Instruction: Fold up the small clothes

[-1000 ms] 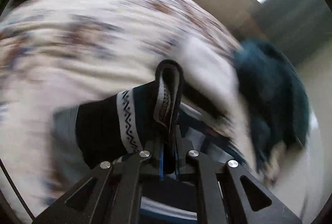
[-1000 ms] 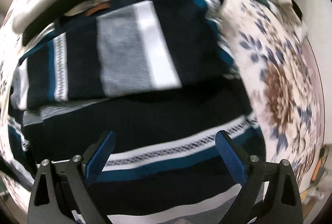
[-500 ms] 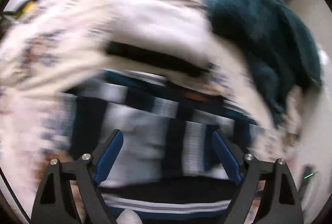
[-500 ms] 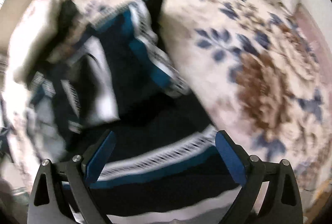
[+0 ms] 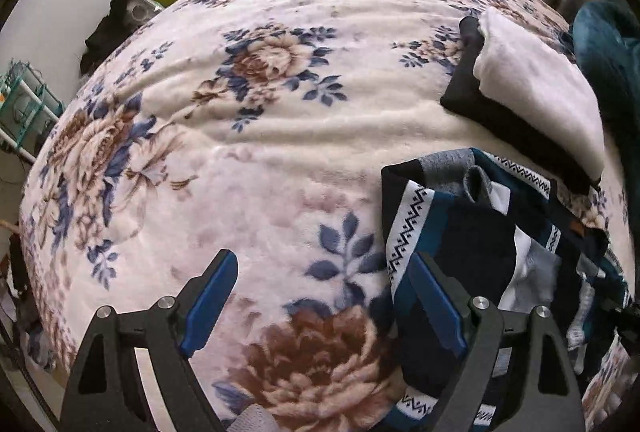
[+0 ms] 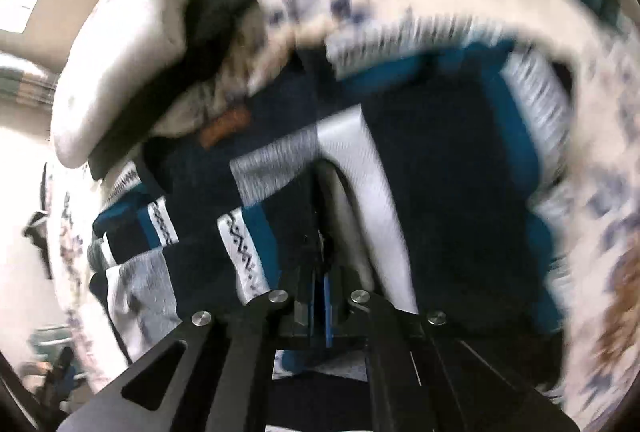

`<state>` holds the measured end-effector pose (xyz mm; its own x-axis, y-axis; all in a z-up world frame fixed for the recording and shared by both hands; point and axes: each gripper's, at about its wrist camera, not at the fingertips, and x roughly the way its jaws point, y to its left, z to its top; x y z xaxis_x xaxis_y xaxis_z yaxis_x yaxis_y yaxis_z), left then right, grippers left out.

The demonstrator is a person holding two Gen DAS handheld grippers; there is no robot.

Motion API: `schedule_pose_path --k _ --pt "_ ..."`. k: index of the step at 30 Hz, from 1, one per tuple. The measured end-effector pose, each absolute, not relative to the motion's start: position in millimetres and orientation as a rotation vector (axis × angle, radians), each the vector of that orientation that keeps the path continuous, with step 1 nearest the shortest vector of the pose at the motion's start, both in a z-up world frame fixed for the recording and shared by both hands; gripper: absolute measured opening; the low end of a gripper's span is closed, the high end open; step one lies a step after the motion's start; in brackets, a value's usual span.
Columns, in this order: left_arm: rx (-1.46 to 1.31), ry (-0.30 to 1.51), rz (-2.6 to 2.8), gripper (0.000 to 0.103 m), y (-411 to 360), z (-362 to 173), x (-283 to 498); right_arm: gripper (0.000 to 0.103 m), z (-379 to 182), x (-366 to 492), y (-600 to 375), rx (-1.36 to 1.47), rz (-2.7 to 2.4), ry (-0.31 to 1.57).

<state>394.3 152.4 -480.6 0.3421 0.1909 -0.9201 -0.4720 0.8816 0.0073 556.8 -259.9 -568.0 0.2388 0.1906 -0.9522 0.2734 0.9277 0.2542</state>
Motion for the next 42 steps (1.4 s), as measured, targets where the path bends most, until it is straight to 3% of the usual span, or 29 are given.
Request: schedule_pose_path --k 6,19,21,23,25,28,32,33,34,40,42 --pt "-0.304 1.134 0.367 0.087 126 -488 429 0.002 -517 541 -320 0.366 -0.225 1.218" --pt "-0.087 1.241 0.242 0.087 72 -550 541 0.003 -540 551 -375 0.303 -0.321 1.324" --pt "-0.057 1.263 0.236 0.087 72 -559 552 0.01 -549 559 -380 0.3 -0.306 1.404" --pt "-0.036 1.264 0.232 0.087 74 -563 559 0.04 -533 556 -390 0.398 -0.241 1.358" --pt "-0.026 1.253 0.229 0.087 75 -560 559 0.048 -513 547 -399 0.441 -0.261 1.298" --pt "-0.025 1.244 0.225 0.087 76 -556 553 0.049 -513 532 -410 0.569 -0.248 1.326" --pt "-0.006 1.255 0.219 0.087 73 -560 552 0.048 -557 527 -408 0.708 -0.23 1.444" --pt "-0.001 1.254 0.217 0.087 72 -561 551 0.042 -566 527 -406 0.715 -0.232 1.443" --pt "0.002 1.251 0.213 0.087 72 -561 551 0.017 -568 526 -403 0.716 -0.236 1.436" --pt "0.01 1.248 0.195 0.087 74 -564 557 0.016 -511 502 -401 0.857 -0.189 1.319" --pt "0.014 1.253 0.194 0.087 76 -565 559 0.018 -516 497 -412 0.861 -0.242 1.403"
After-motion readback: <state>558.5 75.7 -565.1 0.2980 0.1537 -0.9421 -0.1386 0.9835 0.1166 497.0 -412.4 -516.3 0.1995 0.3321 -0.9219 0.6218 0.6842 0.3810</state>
